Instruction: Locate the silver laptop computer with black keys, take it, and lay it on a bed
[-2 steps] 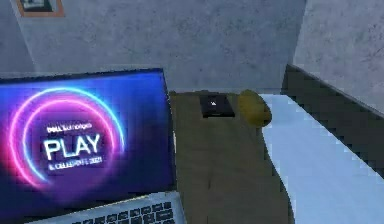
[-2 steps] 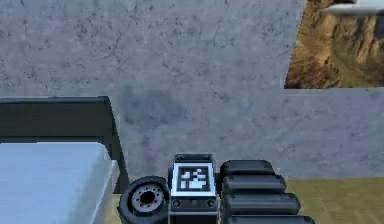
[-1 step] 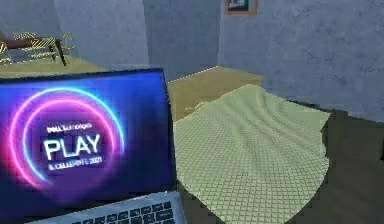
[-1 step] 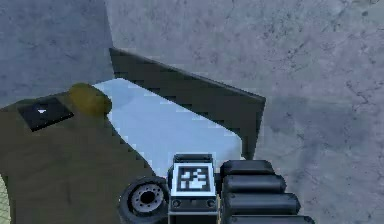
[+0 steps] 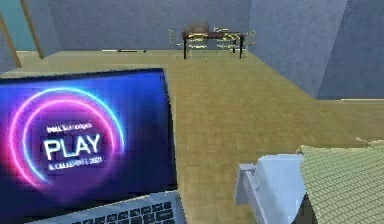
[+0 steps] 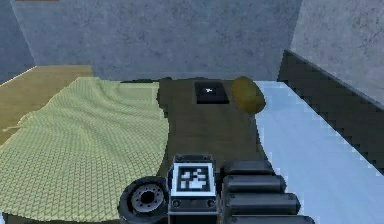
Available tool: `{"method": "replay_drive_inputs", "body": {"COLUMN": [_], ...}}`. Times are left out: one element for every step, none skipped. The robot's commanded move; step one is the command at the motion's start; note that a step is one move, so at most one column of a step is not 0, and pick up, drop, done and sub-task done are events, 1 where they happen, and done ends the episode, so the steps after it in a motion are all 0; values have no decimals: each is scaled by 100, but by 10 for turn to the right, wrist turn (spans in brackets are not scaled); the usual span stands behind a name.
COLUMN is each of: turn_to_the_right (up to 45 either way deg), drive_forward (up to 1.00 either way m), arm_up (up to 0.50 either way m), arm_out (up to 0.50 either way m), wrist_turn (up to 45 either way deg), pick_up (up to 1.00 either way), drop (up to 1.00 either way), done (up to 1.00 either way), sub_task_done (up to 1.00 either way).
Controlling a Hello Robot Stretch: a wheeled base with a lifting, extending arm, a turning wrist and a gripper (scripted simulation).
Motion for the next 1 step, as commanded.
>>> {"method": "replay_drive_inputs", "body": {"turn_to_the_right": [-30], "drive_forward": [0], "arm_up": [0], "arm_out": [0], "wrist_turn": [0], "pick_up": [0], "drop": [0], "done": [0], "sub_task_done": [0]}}
